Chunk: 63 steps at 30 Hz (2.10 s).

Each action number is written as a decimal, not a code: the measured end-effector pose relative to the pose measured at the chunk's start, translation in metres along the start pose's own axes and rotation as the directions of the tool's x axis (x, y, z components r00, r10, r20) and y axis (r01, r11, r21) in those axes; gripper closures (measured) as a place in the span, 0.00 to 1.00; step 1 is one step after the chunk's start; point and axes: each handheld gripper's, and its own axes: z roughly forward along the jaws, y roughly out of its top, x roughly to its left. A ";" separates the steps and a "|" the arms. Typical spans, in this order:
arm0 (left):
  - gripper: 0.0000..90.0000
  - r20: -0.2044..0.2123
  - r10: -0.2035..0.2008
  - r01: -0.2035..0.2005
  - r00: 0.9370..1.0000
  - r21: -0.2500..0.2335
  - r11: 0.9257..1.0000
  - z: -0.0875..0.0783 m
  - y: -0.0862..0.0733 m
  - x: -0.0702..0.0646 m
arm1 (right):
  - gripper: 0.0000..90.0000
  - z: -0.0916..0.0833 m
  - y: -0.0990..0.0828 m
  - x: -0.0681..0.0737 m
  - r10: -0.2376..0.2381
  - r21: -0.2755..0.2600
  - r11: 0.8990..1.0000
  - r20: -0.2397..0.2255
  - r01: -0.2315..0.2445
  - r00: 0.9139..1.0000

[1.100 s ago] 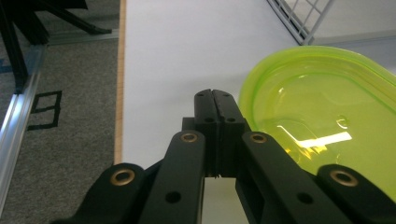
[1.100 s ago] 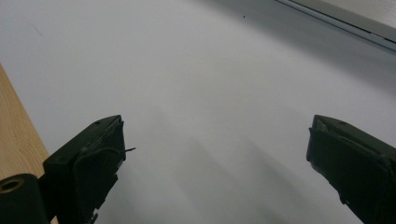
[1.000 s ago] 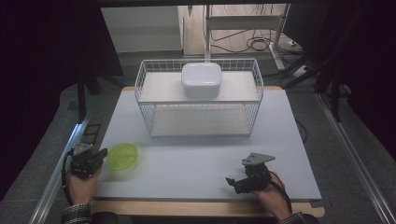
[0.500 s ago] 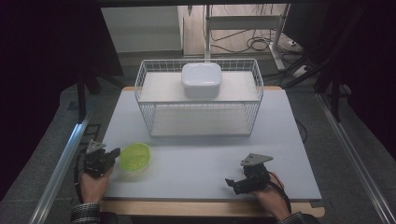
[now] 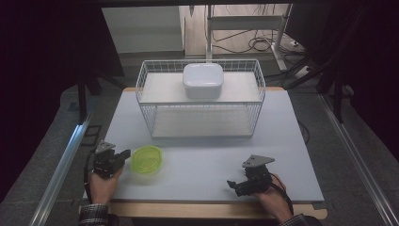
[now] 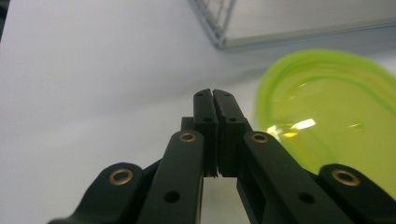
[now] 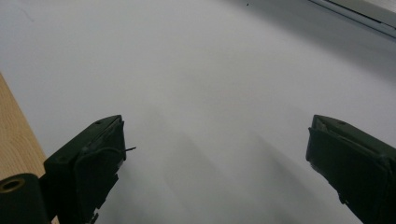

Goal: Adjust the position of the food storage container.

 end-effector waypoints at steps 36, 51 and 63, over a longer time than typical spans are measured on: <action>0.99 0.241 0.128 -0.168 0.962 0.158 0.973 0.037 -0.002 -0.071 | 0.05 0.004 -0.001 0.002 -0.014 0.016 1.000 0.009 0.014 1.000; 0.98 0.273 0.162 -0.215 0.948 0.179 0.960 0.020 -0.016 -0.090 | 0.05 0.002 -0.001 0.002 -0.017 0.013 1.000 0.014 0.017 1.000; 0.98 0.316 0.192 -0.256 0.929 0.173 0.951 0.034 -0.010 -0.112 | 0.05 0.004 -0.001 0.002 -0.019 0.018 1.000 0.017 0.019 1.000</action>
